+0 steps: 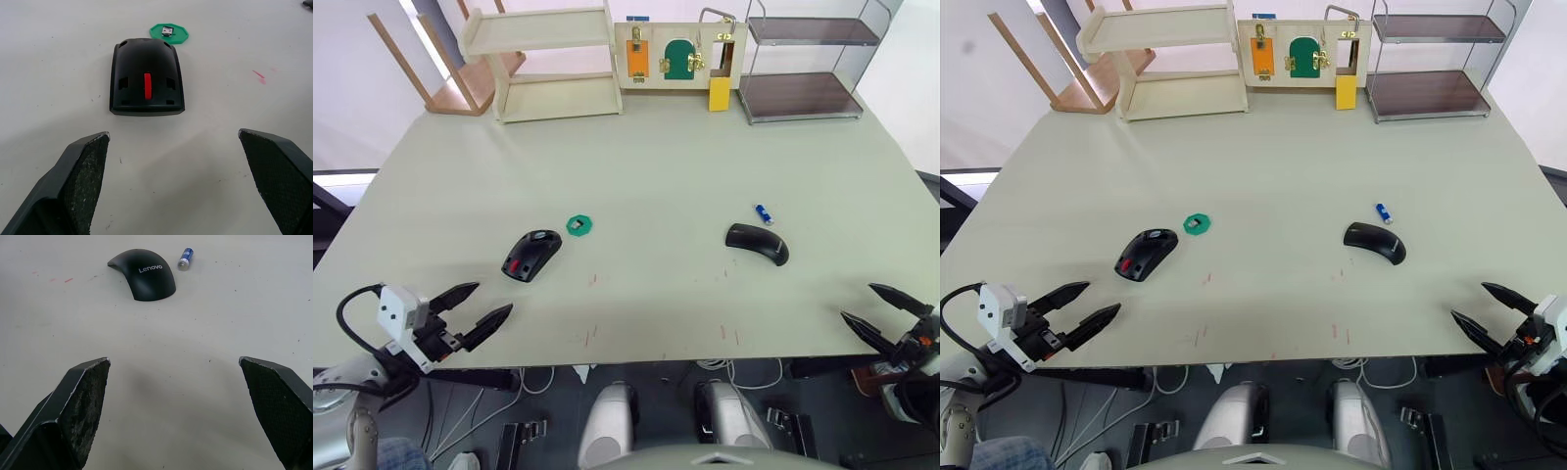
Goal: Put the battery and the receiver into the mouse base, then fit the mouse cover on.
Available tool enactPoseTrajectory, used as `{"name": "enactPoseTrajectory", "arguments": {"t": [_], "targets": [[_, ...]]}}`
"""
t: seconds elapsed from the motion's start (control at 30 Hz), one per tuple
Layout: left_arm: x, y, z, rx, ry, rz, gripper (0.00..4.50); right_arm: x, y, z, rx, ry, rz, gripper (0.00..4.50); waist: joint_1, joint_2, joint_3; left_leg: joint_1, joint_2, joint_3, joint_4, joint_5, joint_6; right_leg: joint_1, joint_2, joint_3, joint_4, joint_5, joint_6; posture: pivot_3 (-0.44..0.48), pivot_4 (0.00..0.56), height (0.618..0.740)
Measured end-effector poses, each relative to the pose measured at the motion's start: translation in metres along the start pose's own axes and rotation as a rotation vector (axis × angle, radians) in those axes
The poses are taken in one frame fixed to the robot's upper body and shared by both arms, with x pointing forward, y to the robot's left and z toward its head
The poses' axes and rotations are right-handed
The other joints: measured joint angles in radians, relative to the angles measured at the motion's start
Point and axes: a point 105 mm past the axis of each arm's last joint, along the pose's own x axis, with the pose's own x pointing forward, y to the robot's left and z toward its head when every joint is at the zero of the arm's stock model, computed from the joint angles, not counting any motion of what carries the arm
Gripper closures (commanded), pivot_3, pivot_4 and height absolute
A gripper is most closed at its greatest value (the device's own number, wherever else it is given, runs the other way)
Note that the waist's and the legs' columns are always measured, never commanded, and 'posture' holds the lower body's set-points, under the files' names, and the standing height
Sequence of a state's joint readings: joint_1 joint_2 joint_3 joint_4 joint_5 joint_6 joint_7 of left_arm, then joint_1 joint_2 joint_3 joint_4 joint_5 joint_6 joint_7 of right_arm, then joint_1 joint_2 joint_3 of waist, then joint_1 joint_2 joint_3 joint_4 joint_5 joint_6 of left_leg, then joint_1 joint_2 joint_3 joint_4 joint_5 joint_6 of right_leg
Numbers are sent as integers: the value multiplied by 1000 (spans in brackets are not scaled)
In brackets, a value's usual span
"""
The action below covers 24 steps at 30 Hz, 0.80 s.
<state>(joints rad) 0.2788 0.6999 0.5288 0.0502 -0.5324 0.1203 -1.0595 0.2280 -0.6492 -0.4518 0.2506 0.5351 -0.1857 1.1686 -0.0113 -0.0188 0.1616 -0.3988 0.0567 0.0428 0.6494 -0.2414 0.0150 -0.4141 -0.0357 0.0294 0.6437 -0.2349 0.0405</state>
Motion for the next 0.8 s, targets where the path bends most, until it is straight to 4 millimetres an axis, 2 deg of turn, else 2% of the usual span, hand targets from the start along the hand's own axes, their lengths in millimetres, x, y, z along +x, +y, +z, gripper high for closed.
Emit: {"name": "enactPoseTrajectory", "arguments": {"t": [0.37, 0.6, 0.77, 0.8], "targets": [[-3, -2, -3, -57, -26, 6, 0, 1, -9, 2, -33, -8, 12, 39, 0, -1, 0, 1, 0, 1, 0, 0, 0, 0, 1, 1, 0, 0, 0, 0, 150, 740], [1, 5, 8, -59, -73, 21, 0, 2, -7, 4, -43, -20, 26, 39, 0, -1, -1, 1, 0, 1, 1, 0, 0, 0, 1, 1, 1, 0, 0, 0, 150, 740], [-1, 18, 9, -38, -53, 66, 0, 7, 31, 15, -22, -79, 275, 39, -1, -1, -1, 1, 0, 1, 1, 0, 0, 1, 1, 1, 1, 0, 0, 0, 150, 740], [-1, 19, 9, -37, -54, 67, 0, 8, 32, 15, -22, -80, 281, 39, -1, -1, -1, 1, 0, 1, 1, 0, 0, 1, 1, 1, 2, 0, 0, 0, 150, 740]]}}
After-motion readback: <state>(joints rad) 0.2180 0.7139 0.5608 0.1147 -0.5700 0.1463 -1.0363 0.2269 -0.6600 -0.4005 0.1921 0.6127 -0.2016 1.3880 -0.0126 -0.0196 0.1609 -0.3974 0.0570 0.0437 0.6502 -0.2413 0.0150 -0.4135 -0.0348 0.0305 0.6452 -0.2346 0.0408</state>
